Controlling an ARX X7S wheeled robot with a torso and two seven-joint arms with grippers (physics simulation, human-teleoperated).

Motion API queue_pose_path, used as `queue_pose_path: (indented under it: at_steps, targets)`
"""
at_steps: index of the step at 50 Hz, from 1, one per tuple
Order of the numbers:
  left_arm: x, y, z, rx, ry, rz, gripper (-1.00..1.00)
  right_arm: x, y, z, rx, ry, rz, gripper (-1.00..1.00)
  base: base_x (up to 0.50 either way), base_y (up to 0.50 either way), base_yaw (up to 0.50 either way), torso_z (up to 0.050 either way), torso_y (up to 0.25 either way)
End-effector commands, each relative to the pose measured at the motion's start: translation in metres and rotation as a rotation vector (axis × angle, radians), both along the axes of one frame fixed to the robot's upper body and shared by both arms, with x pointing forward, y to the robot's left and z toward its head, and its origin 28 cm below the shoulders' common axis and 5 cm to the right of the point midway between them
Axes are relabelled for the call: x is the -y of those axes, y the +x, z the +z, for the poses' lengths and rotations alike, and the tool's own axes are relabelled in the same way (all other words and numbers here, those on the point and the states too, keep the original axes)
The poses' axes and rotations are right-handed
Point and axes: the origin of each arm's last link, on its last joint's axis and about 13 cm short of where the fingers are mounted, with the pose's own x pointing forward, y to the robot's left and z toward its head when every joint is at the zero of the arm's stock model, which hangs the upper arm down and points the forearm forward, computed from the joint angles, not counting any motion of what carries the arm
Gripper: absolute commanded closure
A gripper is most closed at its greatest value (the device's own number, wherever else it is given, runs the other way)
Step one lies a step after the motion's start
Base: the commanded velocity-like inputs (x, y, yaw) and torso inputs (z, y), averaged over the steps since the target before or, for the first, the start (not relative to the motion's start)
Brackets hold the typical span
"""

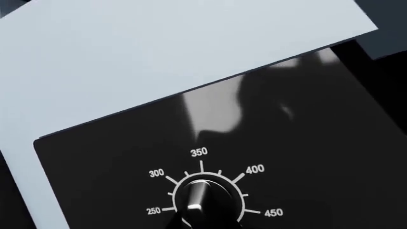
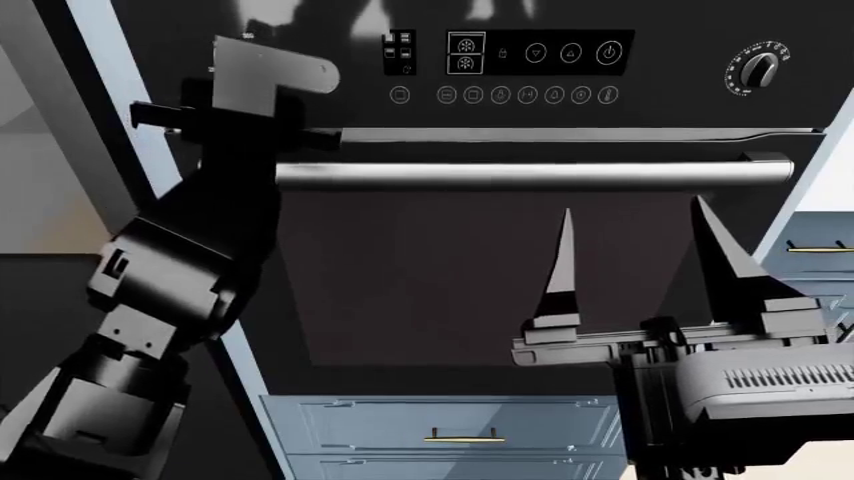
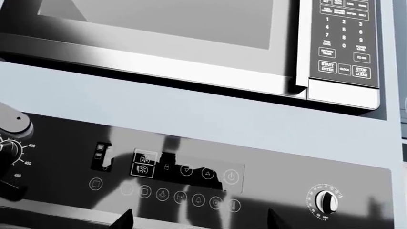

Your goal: Preheat the oven by turning the temperature knob.

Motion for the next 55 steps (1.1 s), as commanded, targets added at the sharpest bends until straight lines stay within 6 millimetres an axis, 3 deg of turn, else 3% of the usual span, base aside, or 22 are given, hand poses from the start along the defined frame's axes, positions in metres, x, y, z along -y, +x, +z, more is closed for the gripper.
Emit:
queue_pose_path:
  at_steps: [1, 55]
  targets:
    - [-0.017, 0.008, 0.006, -0.041, 0.058, -0.023, 1.00, -0.001, -0.001, 0.000, 0.001, -0.001, 0.002, -1.00, 0.02, 0.00, -0.01, 0.000, 0.000]
    - [-0.019, -0.002, -0.007, -0.155, 0.206, -0.113, 1.00, -0.002, 0.000, -0.003, 0.001, -0.013, -0.010, -1.00, 0.01, 0.00, -0.01, 0.001, 0.000]
